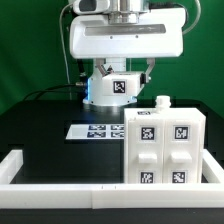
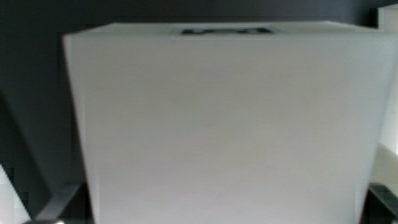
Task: Assemble cabinet
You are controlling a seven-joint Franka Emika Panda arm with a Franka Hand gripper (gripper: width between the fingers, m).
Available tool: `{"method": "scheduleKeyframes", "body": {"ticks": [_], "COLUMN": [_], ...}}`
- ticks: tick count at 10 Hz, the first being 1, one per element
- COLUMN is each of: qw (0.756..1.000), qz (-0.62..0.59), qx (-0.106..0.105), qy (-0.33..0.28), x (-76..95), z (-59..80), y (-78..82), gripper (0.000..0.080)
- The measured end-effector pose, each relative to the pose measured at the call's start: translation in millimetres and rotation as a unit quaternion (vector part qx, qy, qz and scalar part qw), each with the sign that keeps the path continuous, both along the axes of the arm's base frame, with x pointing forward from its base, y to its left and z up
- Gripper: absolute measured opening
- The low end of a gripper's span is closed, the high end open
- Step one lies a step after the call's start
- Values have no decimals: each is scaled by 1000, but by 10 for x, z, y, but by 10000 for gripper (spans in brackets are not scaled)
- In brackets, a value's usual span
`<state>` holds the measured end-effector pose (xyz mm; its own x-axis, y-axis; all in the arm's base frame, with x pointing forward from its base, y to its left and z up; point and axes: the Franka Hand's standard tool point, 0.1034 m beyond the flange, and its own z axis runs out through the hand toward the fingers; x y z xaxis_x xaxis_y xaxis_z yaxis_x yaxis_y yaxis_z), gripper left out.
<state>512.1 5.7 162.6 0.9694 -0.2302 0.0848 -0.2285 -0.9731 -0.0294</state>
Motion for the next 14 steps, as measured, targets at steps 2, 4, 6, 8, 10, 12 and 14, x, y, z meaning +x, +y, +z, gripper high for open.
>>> {"method": "scheduleKeyframes", "body": {"ticks": [2, 4, 6, 8, 10, 12, 14], "qw": [1000, 1000, 999, 998, 998, 998, 997], "qz": [11, 26, 40, 50, 49, 56, 70], "qx": [2, 3, 3, 5, 4, 3, 1], "qy": [3, -15, -27, -27, -26, -23, -23], "x": [109, 418, 679, 786, 775, 772, 900], "z": [81, 154, 163, 176, 160, 112, 47], "y": [126, 255, 388, 500, 489, 486, 487], "gripper": [564, 564, 564, 564, 564, 564, 564]}}
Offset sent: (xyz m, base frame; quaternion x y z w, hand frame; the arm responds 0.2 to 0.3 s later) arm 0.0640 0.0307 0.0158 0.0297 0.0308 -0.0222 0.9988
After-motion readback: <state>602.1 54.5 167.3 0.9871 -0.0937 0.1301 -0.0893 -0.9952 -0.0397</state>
